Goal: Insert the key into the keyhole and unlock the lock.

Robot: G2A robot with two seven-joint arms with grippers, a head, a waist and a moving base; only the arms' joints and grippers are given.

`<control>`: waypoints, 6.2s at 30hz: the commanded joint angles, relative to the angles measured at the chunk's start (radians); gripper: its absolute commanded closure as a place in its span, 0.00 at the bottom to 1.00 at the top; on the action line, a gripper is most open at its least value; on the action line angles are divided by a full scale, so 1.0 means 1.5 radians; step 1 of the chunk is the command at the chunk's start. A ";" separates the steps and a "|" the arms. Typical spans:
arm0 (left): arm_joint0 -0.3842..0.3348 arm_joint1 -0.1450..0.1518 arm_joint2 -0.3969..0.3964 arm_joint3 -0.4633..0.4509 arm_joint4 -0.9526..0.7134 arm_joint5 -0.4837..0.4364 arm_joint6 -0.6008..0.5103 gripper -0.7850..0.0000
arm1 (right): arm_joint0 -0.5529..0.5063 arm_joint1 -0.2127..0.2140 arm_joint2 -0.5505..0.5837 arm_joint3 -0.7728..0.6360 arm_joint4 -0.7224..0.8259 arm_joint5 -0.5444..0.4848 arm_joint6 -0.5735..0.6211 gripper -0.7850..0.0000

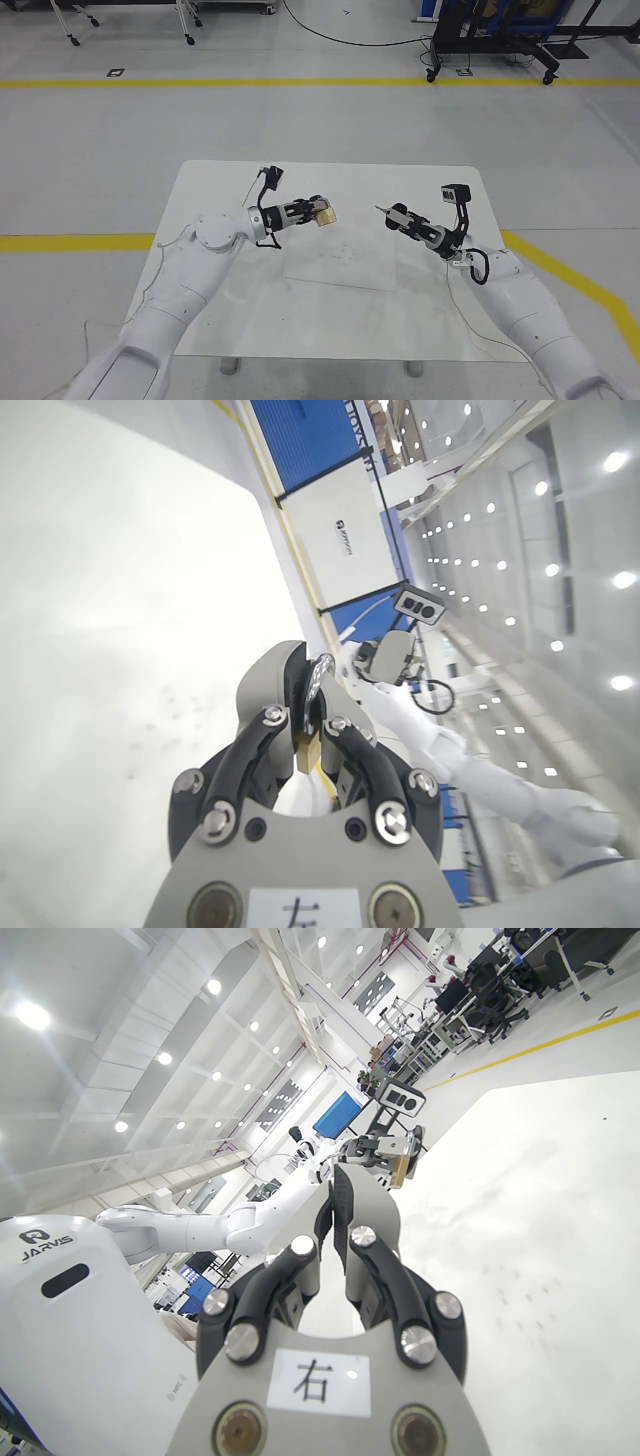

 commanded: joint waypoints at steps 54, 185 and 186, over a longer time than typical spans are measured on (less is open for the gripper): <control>-0.079 -0.073 0.023 0.196 -0.291 0.122 -0.074 1.00 | -0.067 -0.007 0.008 -0.156 -0.123 0.118 -0.128 1.00; 0.054 -0.111 -0.023 0.024 -0.091 0.138 0.226 1.00 | -0.185 -0.090 0.038 -0.319 -0.223 0.622 -0.424 1.00; 0.054 -0.112 -0.024 0.024 -0.091 0.139 0.226 1.00 | -0.185 -0.091 0.038 -0.319 -0.226 0.624 -0.426 1.00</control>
